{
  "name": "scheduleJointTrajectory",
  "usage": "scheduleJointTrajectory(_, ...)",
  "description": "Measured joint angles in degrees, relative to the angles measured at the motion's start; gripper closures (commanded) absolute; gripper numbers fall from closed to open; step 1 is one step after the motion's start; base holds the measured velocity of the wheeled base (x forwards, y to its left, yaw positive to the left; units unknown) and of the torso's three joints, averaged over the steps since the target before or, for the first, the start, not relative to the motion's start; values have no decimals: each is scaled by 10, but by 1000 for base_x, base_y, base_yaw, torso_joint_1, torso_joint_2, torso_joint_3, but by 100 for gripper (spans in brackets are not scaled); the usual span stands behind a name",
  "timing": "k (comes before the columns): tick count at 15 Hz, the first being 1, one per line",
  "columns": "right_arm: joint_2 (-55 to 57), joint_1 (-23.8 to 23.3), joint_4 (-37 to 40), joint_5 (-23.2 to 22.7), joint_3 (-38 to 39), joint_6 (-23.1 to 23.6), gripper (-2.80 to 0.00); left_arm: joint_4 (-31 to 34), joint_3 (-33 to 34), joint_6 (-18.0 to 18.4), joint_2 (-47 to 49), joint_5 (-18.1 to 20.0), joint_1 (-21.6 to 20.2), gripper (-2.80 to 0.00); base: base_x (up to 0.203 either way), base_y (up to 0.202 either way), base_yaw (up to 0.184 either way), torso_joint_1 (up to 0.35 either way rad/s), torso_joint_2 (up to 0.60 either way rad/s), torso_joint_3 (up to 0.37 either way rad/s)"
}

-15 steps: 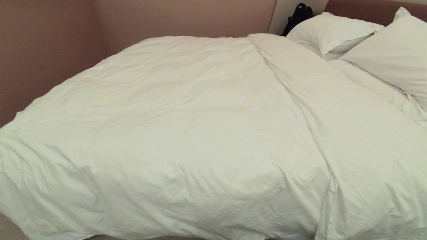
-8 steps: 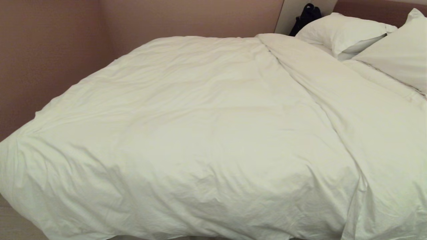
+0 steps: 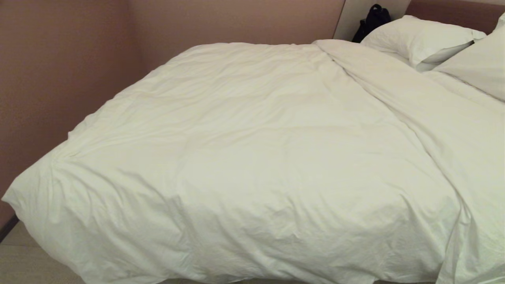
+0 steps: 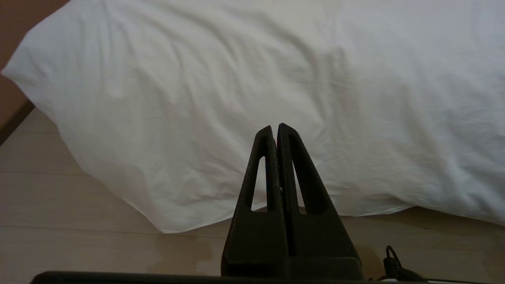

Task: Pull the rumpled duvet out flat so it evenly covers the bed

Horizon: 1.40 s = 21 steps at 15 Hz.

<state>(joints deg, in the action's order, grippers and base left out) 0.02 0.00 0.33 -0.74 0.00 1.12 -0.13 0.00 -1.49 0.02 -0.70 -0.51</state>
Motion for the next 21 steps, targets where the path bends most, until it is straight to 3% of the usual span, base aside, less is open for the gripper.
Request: scheduleJointTrajectory(21,0,0,0,0,0,0,0,1,0,0,0,0,0,0,0,195,-1,3,3,2)
